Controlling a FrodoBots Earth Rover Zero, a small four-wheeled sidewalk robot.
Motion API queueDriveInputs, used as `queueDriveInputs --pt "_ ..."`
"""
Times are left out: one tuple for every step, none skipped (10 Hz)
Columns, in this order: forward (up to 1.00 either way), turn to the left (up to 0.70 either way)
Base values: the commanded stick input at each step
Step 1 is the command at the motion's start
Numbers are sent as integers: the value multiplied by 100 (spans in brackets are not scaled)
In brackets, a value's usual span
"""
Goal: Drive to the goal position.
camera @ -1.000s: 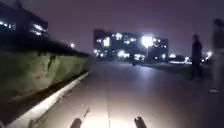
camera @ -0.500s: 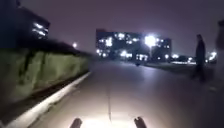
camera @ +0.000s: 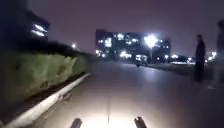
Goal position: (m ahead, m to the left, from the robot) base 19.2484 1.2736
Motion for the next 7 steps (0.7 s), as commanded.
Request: queueDriveInputs --pt "100 0" --pt "100 0" --pt "100 0" --pt "100 0" --pt "100 0" --pt "100 0" --pt "100 0"
